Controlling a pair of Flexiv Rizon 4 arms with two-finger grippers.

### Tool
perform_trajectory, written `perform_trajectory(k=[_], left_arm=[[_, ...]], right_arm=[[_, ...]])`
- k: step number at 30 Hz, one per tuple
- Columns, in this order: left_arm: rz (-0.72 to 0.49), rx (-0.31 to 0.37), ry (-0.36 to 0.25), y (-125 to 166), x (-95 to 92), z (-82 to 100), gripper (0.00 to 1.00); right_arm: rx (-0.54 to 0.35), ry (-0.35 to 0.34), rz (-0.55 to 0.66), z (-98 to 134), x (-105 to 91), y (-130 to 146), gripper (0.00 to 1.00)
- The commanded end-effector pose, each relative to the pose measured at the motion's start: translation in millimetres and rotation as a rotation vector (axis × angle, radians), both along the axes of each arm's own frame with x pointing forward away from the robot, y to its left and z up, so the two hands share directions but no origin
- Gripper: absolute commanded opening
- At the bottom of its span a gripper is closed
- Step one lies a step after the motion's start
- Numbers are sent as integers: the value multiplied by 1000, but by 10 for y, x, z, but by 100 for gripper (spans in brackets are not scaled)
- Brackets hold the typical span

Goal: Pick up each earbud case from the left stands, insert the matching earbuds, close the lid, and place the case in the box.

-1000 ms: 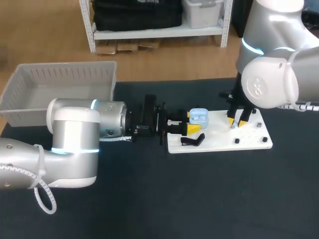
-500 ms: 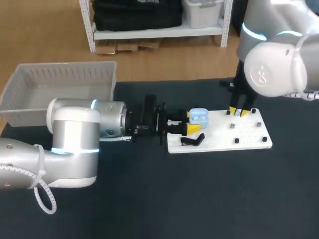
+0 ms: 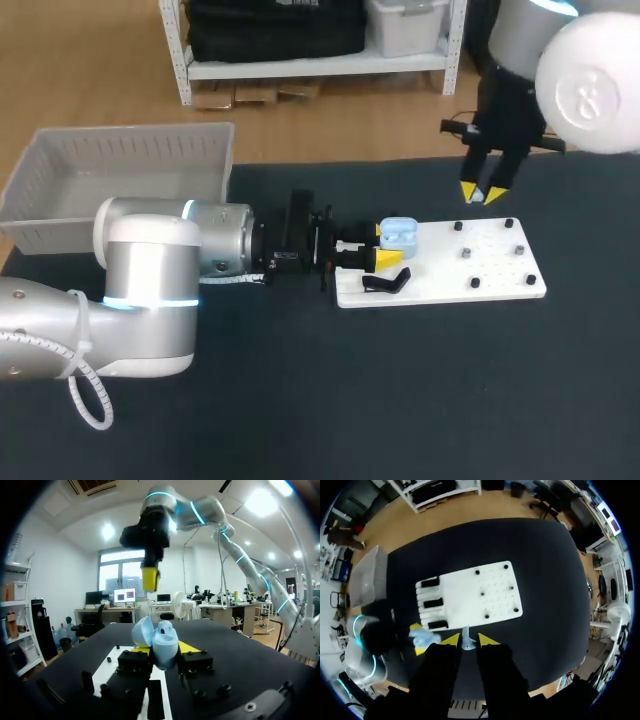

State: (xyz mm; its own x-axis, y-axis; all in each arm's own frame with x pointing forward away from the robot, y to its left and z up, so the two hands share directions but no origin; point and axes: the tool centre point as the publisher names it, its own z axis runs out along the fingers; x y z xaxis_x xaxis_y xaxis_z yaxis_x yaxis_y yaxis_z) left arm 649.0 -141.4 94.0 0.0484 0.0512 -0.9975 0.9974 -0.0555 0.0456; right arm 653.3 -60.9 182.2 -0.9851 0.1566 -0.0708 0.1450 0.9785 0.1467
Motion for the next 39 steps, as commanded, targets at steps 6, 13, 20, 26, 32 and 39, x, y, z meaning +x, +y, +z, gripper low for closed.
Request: perform_trajectory(k=[6,13,20,26,32,39], left_arm=[[8,-2,-3,-1,-21,-2,0],[8,-2,-3,-1,-21,-2,0],[8,-2,-3,-1,-21,-2,0],[8,-2,-3,-1,-21,-2,0],[8,-2,-3,-1,-21,-2,0],[8,-2,-3,-1,-21,-2,0]], right_arm=[[-39,66,-17,179,-222,154,0],[-39,66,-17,179,-222,154,0],[-57,44,210,174,-223,397,0],[-122,66,399,65,-242,710,0],[-123,70,448,83,-180,908,0],[-156,102,444,60,-192,1030,0]])
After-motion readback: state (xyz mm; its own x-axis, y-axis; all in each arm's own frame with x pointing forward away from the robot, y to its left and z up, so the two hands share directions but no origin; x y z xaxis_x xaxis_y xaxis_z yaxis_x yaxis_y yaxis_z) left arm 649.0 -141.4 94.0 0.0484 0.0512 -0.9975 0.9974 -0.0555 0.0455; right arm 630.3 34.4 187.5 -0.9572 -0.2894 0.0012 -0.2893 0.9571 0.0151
